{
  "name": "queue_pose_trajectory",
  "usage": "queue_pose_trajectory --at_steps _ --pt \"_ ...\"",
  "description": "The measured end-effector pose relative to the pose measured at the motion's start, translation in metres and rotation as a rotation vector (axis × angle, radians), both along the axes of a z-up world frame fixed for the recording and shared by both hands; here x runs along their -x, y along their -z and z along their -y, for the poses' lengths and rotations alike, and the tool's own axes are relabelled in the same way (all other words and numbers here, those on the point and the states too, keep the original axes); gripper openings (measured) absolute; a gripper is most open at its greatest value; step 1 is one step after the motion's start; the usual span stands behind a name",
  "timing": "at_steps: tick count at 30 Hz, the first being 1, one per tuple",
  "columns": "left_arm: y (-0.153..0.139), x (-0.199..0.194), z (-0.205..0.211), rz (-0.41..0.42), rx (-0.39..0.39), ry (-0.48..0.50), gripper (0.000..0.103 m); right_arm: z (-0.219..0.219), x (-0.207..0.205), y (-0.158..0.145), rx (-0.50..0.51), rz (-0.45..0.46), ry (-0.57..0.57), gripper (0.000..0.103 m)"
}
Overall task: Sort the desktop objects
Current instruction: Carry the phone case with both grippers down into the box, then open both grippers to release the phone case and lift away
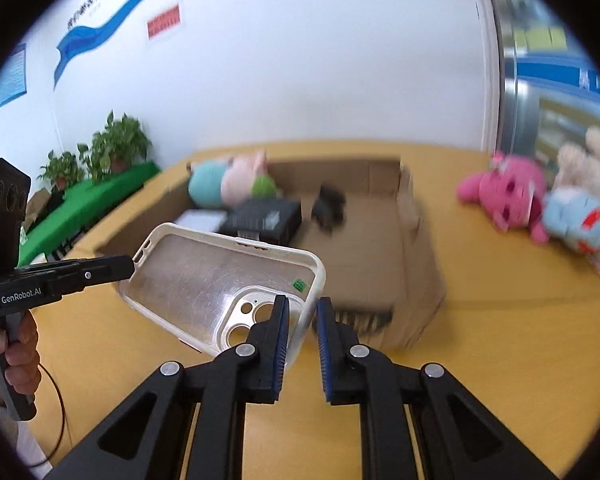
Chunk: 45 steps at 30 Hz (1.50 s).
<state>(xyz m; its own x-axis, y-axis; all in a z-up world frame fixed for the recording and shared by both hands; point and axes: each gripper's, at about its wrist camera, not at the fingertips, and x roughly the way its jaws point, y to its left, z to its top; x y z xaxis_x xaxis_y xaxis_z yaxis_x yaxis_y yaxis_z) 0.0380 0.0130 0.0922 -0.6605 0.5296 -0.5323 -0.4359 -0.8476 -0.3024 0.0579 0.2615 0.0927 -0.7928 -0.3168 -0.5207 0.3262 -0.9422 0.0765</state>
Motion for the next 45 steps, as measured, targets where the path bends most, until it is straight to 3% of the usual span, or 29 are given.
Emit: queue_pose_trajectory --at_steps 6,9,11,17,22,24,27,31,34,36,37,38,39,40,41,43,45 --pt "-0.048 0.024 0.036 -0.078 -0.010 -0.075 0.005 0.032 0.037 -0.054 0.020 -0.107 -0.092 0.013" --pt "-0.055 0.038 0.061 -0.086 0.047 -0.149 0.005 0.060 0.066 -0.060 0.064 -0.092 -0.159 0.013" --pt "-0.049 0.055 0.077 -0.044 0.066 -0.187 0.005 0.082 0.085 -0.055 0.074 -0.064 -0.200 0.013" --pt "0.002 0.110 0.120 0.165 0.128 -0.263 0.004 0.135 0.142 -0.003 0.131 0.142 -0.277 0.014" --pt "0.043 0.131 0.122 0.278 0.217 -0.261 0.004 0.143 0.162 0.046 0.140 0.289 -0.263 0.014" --pt "0.058 0.136 0.118 0.332 0.292 -0.266 0.004 0.145 0.165 0.063 0.145 0.354 -0.263 0.014" --pt "0.072 0.139 0.105 0.368 0.417 -0.259 0.004 0.153 0.165 0.084 0.108 0.427 -0.252 0.014" --pt "0.080 0.137 0.094 0.397 0.529 -0.229 0.005 0.157 0.168 0.109 0.090 0.525 -0.231 0.014" --pt "0.085 0.135 0.088 0.385 0.592 -0.226 0.006 0.161 0.166 0.117 0.076 0.573 -0.225 0.014" --pt "0.085 0.132 0.088 0.371 0.585 -0.233 0.009 0.163 0.166 0.116 0.069 0.584 -0.230 0.022" --pt "0.083 0.130 0.088 0.366 0.563 -0.238 0.012 0.164 0.166 0.116 0.059 0.583 -0.232 0.023" --pt "0.080 0.126 0.089 0.356 0.529 -0.244 0.016 0.163 0.164 0.113 0.058 0.576 -0.238 0.032" --pt "0.075 0.125 0.090 0.335 0.502 -0.251 0.027 0.161 0.161 0.108 0.058 0.561 -0.243 0.050" --pt "0.065 0.115 0.090 0.286 0.467 -0.266 0.040 0.157 0.155 0.101 0.052 0.522 -0.235 0.060" --pt "0.055 0.105 0.089 0.231 0.430 -0.281 0.046 0.152 0.147 0.092 0.040 0.467 -0.223 0.072" --pt "0.034 0.085 0.088 0.111 0.328 -0.314 0.080 0.138 0.123 0.073 -0.015 0.325 -0.191 0.079" --pt "0.022 0.064 0.087 0.000 0.230 -0.358 0.100 0.123 0.100 0.060 -0.073 0.198 -0.136 0.082"
